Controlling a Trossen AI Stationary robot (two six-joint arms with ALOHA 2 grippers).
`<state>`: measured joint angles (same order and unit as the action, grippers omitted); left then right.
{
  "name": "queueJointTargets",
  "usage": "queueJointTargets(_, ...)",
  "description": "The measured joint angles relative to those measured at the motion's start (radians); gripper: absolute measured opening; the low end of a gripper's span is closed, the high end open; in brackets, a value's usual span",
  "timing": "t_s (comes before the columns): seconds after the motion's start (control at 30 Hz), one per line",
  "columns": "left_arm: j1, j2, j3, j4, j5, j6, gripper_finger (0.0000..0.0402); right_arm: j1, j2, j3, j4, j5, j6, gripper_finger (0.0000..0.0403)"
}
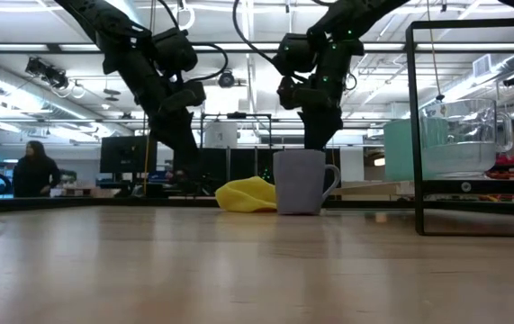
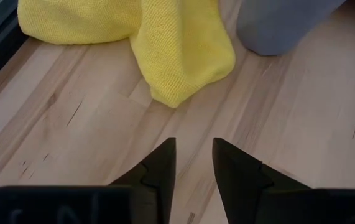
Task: Stack small to large cups/mugs on shelf
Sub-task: Put the gray mug on the shelf
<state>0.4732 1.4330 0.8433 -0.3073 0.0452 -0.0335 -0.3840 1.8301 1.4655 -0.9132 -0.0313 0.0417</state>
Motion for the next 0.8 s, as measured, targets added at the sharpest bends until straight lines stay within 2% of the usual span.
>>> queueJointTargets(0.6, 0.000, 0.000, 0.000, 0.002, 0.000, 0.000, 0.0117, -0.008, -0.011, 0.023, -0.007, 0.001, -0.007, 0.0126)
queueJointTargets(0.8, -0.001, 0.000, 0.000, 0.002, 0.000, 0.000, 0.0115, -0.008, -0.011, -0.022, -0.007, 0.005, -0.012, 0.0126)
